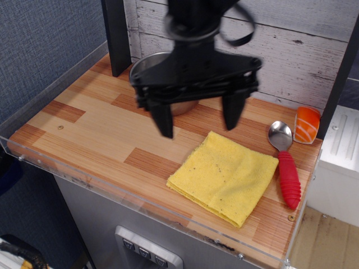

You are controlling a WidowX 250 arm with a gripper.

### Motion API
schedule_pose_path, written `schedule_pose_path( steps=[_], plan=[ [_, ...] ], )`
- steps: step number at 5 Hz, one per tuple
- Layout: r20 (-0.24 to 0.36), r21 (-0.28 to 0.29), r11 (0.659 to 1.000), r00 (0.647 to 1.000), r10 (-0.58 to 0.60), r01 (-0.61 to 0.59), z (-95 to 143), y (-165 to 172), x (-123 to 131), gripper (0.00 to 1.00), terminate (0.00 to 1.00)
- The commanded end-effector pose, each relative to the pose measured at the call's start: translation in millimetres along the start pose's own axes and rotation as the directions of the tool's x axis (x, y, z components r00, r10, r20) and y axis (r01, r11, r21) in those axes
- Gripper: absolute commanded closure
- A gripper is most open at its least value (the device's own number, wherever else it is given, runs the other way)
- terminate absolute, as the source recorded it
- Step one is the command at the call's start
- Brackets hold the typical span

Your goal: Move the napkin to the left bottom corner of the table.

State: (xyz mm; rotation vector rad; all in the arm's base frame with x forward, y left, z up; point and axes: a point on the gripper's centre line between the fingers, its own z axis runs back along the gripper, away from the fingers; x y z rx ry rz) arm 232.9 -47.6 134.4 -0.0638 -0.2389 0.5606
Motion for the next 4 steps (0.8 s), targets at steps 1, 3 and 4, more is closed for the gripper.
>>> schedule_pose_path(
  steps=[1, 3, 4],
  plan=[
    [0.022, -0.015, 0.998, 0.998, -0.053, 0.053, -27, -4, 22, 0.00, 0.00],
    [0.023, -0.026, 0.995, 0.995, -0.094, 0.094, -61, -38, 33, 0.00, 0.00],
    [0.007, -0.029, 0.995, 0.995, -0.095, 0.096, -75, -47, 31, 0.00, 0.00]
  ],
)
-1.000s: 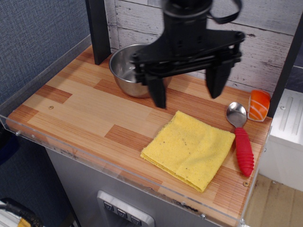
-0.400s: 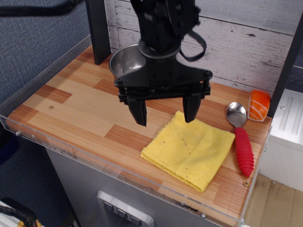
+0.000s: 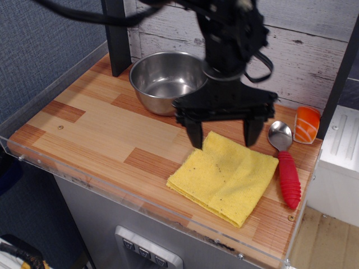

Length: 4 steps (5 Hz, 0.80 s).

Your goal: Move the napkin to the left bottom corner of the table.

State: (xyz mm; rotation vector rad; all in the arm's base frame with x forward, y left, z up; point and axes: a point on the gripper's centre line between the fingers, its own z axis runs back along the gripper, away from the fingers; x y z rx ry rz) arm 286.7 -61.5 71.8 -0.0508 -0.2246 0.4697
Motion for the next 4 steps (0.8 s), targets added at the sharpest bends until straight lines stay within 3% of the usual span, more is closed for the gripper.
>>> schedule_pose_path(
  steps=[1, 4],
  plan=[
    [-0.008, -0.019, 1.000, 1.000, 0.001, -0.001, -14, -6, 0, 0.00, 0.00],
    [-0.043, -0.003, 0.999, 0.999, 0.033, -0.033, -45, 14, 0, 0.00, 0.00]
  ],
)
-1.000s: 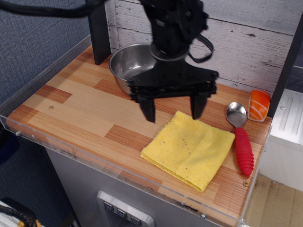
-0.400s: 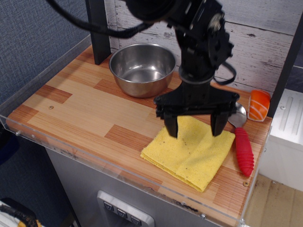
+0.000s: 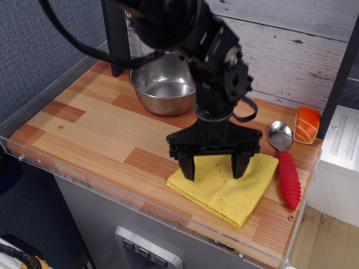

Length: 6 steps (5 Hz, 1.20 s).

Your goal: Move the napkin to the left bottom corner of the table.

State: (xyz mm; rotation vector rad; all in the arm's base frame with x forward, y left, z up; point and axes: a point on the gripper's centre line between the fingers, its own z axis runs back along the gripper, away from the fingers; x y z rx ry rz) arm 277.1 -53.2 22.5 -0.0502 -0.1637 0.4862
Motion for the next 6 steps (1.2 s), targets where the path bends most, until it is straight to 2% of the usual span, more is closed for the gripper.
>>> schedule_pose_path(
  steps=[1, 2, 3, 4, 6],
  plan=[
    [0.021, -0.028, 0.999, 1.000, 0.020, -0.019, 0, -9, 17, 0.00, 0.00],
    [-0.005, -0.026, 0.999, 1.000, 0.023, -0.023, -10, -10, 9, 0.00, 0.00],
    [-0.039, 0.037, 0.997, 0.997, 0.064, -0.062, -7, 7, -7, 0.00, 0.00],
    [-0.035, 0.092, 0.992, 0.996, 0.084, -0.081, 1, 21, -12, 0.00, 0.00],
    [-0.019, 0.081, 0.986, 0.989, 0.148, -0.146, 7, 44, -6, 0.00, 0.00]
  ],
)
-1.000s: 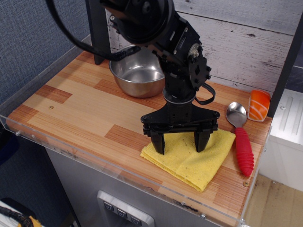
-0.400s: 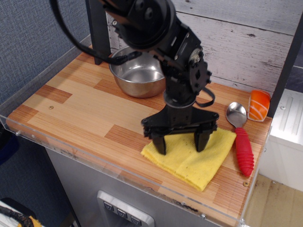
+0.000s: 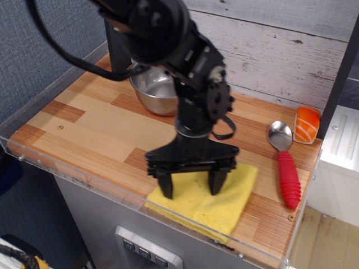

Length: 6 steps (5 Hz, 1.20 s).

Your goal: Move the napkin to the left bottom corner of the table.

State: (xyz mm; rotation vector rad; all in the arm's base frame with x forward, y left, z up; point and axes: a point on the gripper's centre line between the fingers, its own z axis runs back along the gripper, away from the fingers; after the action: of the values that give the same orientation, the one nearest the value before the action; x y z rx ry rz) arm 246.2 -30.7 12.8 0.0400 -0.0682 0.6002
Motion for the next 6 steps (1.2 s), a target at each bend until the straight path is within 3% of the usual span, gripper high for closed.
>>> schedule_pose_path(
  steps=[1, 6],
  plan=[
    [0.056, -0.028, 0.997, 0.996, 0.070, -0.068, 9, 18, 21, 0.00, 0.00],
    [0.107, 0.000, 0.975, 0.970, 0.219, -0.221, 2, 77, 72, 0.00, 0.00]
  ],
)
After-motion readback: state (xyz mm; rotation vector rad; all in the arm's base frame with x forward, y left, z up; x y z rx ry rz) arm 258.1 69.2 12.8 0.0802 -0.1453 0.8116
